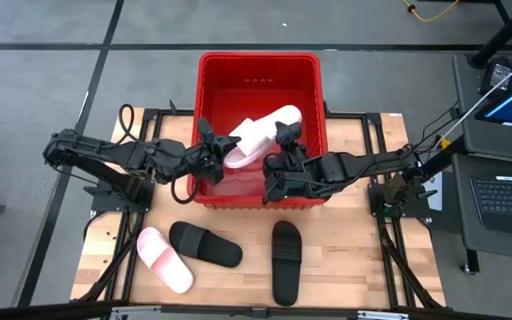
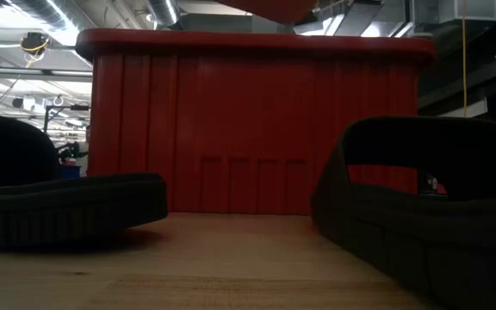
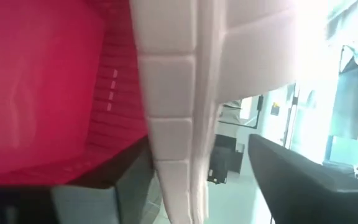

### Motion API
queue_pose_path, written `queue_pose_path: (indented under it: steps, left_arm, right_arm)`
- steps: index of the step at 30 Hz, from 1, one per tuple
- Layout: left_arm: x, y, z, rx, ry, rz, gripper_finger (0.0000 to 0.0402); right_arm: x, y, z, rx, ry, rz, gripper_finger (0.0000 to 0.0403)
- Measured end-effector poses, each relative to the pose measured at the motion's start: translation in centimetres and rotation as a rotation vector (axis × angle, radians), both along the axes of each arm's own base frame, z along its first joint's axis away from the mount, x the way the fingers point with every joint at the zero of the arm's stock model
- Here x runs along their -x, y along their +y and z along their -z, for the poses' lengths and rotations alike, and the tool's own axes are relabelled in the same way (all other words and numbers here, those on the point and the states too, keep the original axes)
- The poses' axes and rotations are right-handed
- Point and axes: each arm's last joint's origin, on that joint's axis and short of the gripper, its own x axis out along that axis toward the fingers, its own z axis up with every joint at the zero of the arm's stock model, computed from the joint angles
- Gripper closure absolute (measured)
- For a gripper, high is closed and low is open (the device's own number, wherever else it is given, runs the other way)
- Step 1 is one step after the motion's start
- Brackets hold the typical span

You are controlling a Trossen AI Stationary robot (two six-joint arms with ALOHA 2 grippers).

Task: Pick and place slides into bin
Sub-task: Put the right pink slide into the bin

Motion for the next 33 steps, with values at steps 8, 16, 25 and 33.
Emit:
queue_pose_path:
  steps: [8, 16, 25, 33]
  left_arm:
    - [0.1, 1.0, -0.1, -0.097, 0.063, -0.035, 0.0399]
    - [1.0, 2.4, -0.9, -0.123, 0.053, 0.025, 0.0399]
    - [1.3, 4.8, -1.1, -0.165, 0.085, 0.102, 0.0399]
    - [1.7, 8.3, -0.6, -0.146, 0.139, 0.148, 0.0399]
  right_arm:
    - [0.3, 1.2, -0.2, 0.055, -0.025, 0.008, 0.0109]
    - [0.3, 3.4, -0.7, 0.013, -0.174, -0.024, 0.0108]
    - [0.4, 4.9, -1.3, -0.113, -0.537, 0.019, 0.0218]
    - [0.4, 5.0, -1.3, -0.239, -0.778, 0.055, 0.0391]
